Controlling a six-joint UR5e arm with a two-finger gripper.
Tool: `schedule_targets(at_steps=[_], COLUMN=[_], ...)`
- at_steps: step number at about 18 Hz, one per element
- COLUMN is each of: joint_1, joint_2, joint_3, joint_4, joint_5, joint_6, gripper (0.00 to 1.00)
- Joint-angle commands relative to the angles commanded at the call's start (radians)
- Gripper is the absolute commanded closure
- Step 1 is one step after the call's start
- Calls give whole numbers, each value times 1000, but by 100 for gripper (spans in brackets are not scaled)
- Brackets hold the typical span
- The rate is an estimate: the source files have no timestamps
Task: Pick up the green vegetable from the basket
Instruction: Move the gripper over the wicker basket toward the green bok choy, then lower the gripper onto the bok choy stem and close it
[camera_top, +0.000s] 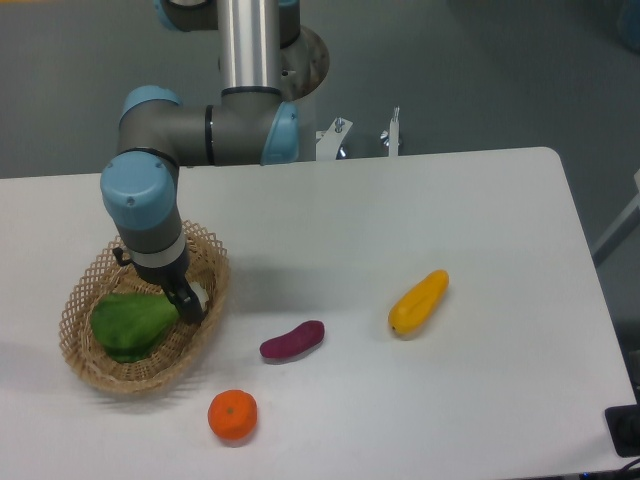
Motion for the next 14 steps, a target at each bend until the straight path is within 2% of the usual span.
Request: schedule_targets(at_steps=[2, 12, 14], joint_1=[-12, -21, -21], joint_2=[-17, -40, -48], joint_3=[-3, -26, -26], joint_4=[26, 32, 48], joint_5=[3, 6, 6], joint_6=[-32, -48, -60], gripper=[0, 0, 0])
